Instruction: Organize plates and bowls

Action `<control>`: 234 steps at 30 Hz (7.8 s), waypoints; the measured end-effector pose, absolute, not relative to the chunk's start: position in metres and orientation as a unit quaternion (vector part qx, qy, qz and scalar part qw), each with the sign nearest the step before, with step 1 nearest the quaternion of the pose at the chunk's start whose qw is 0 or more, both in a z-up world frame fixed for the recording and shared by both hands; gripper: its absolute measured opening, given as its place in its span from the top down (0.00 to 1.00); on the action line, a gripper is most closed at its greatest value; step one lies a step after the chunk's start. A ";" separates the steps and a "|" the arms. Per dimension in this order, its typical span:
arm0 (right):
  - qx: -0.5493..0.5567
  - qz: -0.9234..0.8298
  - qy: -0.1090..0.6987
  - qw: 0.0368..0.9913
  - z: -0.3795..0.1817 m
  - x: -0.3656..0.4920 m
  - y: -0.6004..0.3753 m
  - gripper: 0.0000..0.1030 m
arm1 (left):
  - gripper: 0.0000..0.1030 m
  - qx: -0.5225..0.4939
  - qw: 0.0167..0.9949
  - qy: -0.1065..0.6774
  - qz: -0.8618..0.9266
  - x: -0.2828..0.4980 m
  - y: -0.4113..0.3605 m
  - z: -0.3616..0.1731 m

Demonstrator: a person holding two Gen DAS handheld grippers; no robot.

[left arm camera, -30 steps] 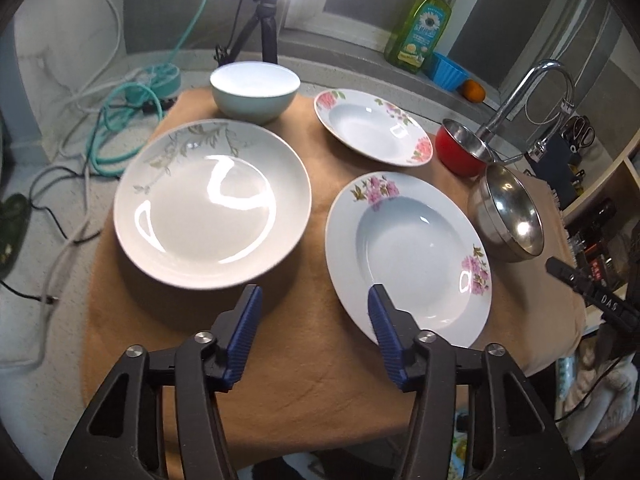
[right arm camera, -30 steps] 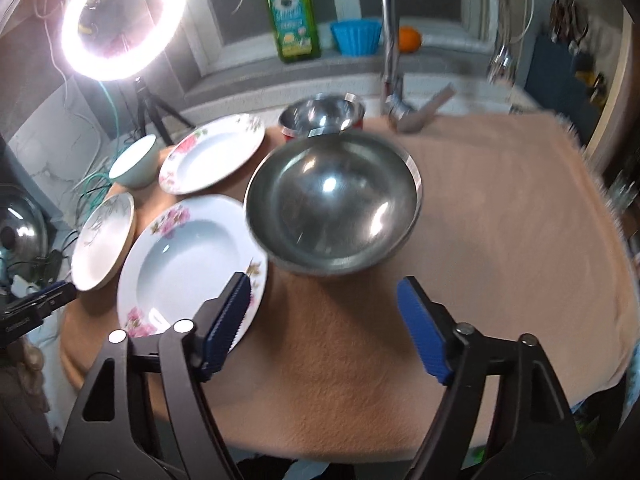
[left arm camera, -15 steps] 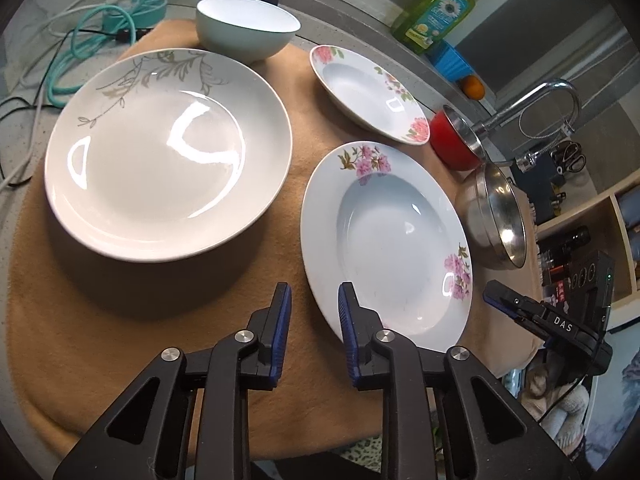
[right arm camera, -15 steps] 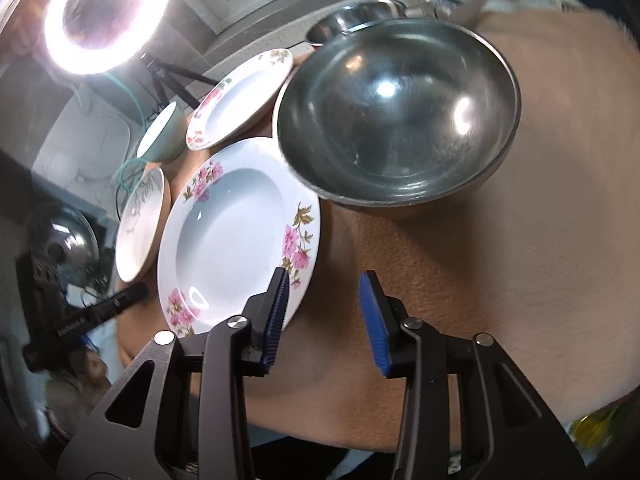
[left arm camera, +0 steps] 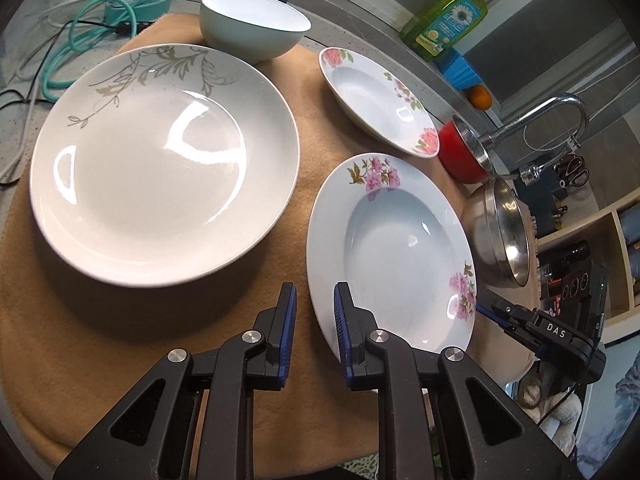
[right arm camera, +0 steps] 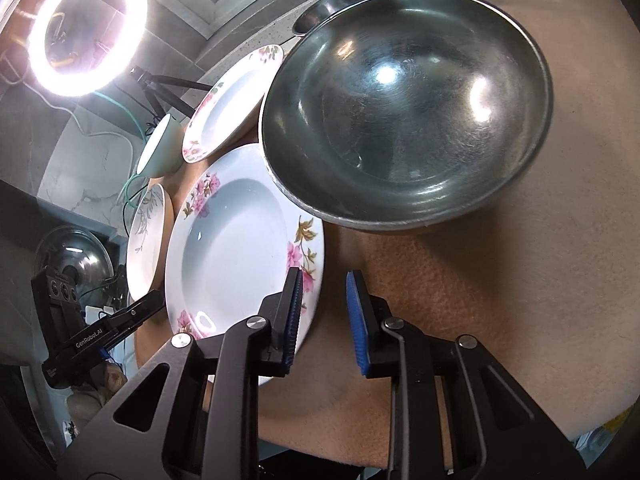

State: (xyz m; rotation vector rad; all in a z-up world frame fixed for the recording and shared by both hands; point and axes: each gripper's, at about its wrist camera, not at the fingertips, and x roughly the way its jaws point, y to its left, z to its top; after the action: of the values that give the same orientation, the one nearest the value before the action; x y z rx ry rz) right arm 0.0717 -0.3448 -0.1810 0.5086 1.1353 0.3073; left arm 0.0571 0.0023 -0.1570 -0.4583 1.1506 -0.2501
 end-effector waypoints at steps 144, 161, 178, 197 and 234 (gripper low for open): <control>0.047 0.202 0.439 0.874 -0.063 0.142 -0.294 0.41 | 0.89 -0.156 0.852 0.485 -0.122 0.111 0.000 -0.099; 0.091 0.227 0.519 0.819 -0.080 0.271 -0.271 0.57 | 0.89 -0.226 0.817 0.517 -0.121 0.180 -0.010 -0.124; 0.067 0.192 0.578 0.790 -0.130 0.360 -0.263 0.68 | 0.89 -0.259 0.799 0.534 -0.100 0.206 -0.009 -0.147; 0.028 0.178 0.598 0.781 -0.156 0.381 -0.245 0.79 | 0.89 -0.267 0.795 0.537 -0.086 0.219 -0.007 -0.156; 0.073 0.212 0.619 0.753 -0.153 0.355 -0.256 0.84 | 0.89 -0.275 0.795 0.535 -0.072 0.223 0.008 -0.152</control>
State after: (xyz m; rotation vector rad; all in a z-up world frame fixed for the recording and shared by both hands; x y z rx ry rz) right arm 0.3554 -0.2559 -0.1533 0.1585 1.3511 0.4634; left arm 0.2232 0.0078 -0.1523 -0.5915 1.1502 -0.1554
